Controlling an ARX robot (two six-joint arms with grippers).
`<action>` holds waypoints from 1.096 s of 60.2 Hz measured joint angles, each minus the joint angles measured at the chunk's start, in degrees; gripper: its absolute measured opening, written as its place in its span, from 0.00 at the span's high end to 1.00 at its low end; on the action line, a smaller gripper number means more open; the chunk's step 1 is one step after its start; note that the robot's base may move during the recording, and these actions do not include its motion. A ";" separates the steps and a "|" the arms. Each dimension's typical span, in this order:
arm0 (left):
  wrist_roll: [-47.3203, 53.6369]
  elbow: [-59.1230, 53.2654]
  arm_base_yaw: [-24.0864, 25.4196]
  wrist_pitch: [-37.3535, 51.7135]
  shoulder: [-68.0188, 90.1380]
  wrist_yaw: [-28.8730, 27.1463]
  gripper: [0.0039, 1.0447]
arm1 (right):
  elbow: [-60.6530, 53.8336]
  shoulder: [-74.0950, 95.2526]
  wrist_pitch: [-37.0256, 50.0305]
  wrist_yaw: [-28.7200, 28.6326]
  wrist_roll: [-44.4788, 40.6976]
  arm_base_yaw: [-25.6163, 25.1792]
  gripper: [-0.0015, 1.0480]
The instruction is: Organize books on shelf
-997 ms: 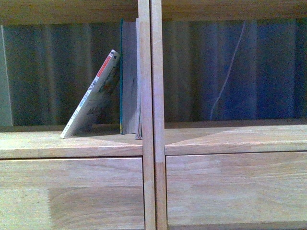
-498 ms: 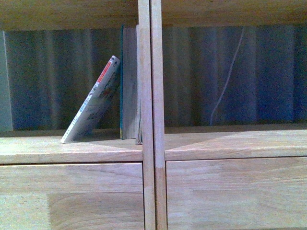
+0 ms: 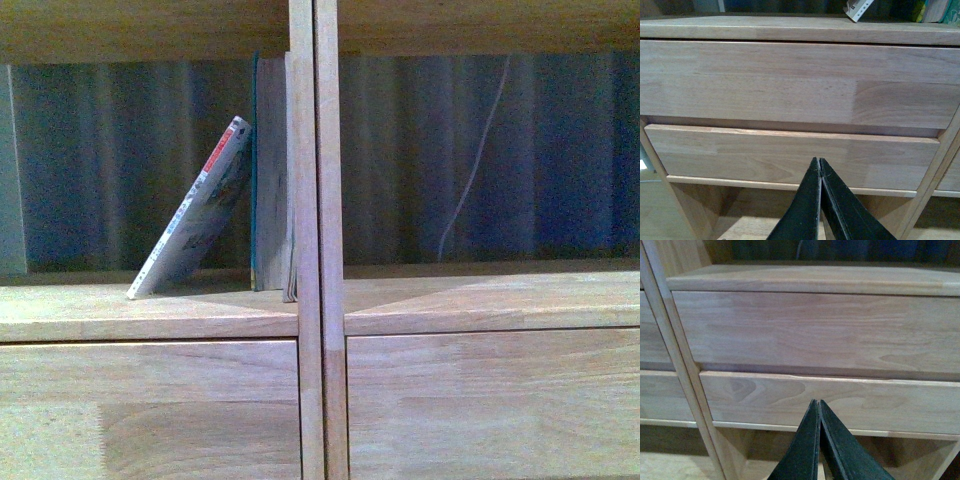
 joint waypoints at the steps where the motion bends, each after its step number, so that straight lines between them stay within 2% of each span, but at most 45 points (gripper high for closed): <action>1: 0.00 -0.35 0.00 -2.05 -1.88 0.00 0.98 | -0.28 -0.07 0.00 0.02 0.00 0.00 0.97; 12: -0.02 -2.38 -0.04 -3.72 -7.32 0.00 0.98 | -1.88 -1.36 0.37 0.00 0.00 -0.02 0.97; 46: -0.09 -2.64 -0.04 -3.82 -7.61 0.00 0.97 | -5.57 -5.05 0.92 0.02 0.04 -0.02 0.97; 51: -0.07 -2.67 -0.04 -3.82 -7.61 0.00 0.82 | -5.57 -5.05 0.92 0.02 0.00 -0.02 0.96; 66: -0.04 -2.64 -0.04 -3.82 -7.61 0.00 0.41 | -5.57 -5.09 0.92 0.02 0.04 -0.02 0.57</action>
